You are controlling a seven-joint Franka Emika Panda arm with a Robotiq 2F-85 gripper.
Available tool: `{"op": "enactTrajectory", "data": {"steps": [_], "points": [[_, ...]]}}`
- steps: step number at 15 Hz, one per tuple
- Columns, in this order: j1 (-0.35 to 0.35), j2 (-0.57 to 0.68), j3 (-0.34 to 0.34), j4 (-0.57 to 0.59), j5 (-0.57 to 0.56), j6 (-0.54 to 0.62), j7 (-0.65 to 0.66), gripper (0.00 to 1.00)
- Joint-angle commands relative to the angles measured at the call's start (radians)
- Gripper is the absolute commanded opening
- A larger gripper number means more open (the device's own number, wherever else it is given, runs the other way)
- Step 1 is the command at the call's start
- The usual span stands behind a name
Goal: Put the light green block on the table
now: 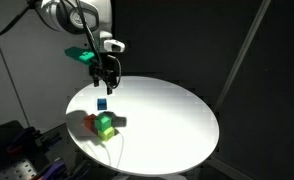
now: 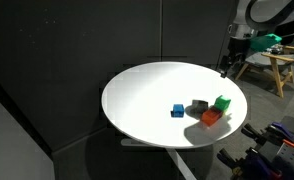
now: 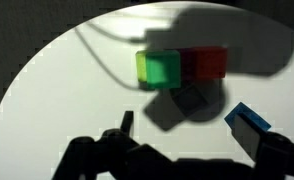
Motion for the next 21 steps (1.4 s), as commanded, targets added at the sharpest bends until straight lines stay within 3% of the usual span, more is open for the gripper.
{"op": "enactTrajectory", "data": {"steps": [1, 11, 21], "points": [[0.001, 0.000, -0.010, -0.013, -0.001, 0.034, -0.005, 1.00], [-0.016, 0.072, -0.047, -0.035, -0.002, 0.077, -0.044, 1.00], [-0.018, 0.194, -0.049, -0.098, -0.065, 0.273, -0.121, 1.00]]}}
